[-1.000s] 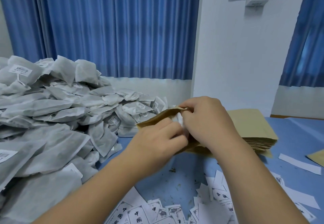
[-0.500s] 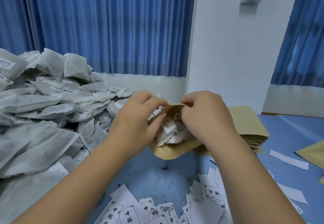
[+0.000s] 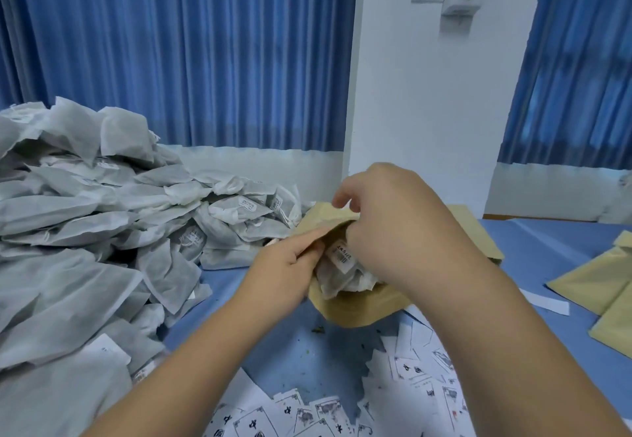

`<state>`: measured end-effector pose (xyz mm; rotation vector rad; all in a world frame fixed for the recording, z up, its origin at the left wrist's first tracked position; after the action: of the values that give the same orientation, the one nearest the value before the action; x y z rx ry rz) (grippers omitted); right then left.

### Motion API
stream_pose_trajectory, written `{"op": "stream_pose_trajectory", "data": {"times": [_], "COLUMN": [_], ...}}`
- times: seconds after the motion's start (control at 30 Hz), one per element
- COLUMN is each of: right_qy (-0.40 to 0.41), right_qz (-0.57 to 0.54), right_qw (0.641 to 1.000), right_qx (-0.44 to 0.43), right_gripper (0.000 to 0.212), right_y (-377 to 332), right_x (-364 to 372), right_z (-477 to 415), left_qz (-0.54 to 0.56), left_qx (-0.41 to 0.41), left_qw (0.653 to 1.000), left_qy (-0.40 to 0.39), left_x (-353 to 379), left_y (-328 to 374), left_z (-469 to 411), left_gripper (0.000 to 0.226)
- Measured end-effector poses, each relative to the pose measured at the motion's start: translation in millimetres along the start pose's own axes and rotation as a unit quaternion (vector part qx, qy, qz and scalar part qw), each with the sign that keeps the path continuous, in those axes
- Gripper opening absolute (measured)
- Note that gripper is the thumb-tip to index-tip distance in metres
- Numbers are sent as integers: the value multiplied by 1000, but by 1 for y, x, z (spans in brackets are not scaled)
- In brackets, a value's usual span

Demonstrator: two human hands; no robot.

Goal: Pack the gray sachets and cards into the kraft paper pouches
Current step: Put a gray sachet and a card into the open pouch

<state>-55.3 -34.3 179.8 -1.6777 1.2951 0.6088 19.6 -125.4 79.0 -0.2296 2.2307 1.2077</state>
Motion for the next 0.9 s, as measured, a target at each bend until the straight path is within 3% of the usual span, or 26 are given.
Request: {"op": "stream_pose_trajectory", "data": {"times": [0.1, 0.23, 0.33, 0.43, 0.63, 0.73, 0.83, 0.9], "right_qy": [-62, -204, -264, -259, -286, -246, -293, -294], "right_qz": [58, 109, 186, 213, 221, 193, 222, 211], "right_qw": [996, 973, 946, 942, 928, 945, 920, 920], "right_qx": [-29, 23, 32, 28, 89, 93, 133, 151], "right_gripper": [13, 5, 29, 41, 40, 31, 43, 45], "right_y": [-11, 13, 24, 30, 49, 49, 59, 64], "right_x": [30, 80, 90, 85, 85, 80, 82, 80], "right_z": [12, 24, 27, 30, 20, 12, 5, -4], "left_qz": [35, 121, 147, 170, 160, 161, 179, 184], "left_qx": [2, 11, -3, -9, 5, 15, 18, 26], "left_qw": [999, 992, 989, 985, 986, 985, 983, 982], "left_qy": [6, 25, 16, 13, 53, 54, 39, 35], "left_x": [-1, 0, 8, 12, 8, 8, 8, 9], "left_y": [8, 12, 12, 15, 22, 27, 34, 37], "left_z": [0, -4, -5, -2, 2, 4, 7, 7], "left_gripper": [58, 46, 49, 47, 31, 33, 46, 41]}}
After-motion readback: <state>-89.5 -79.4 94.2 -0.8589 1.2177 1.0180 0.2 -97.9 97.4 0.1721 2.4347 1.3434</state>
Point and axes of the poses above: each hand's wrist, its own z-axis away from the middle knuckle, its own x-axis out of the palm, y = z × x, the point moved 9 cm from there along -z, towards the middle knuckle, and after that the axes turned 13 degrees about -z, right-handed, at the moved point
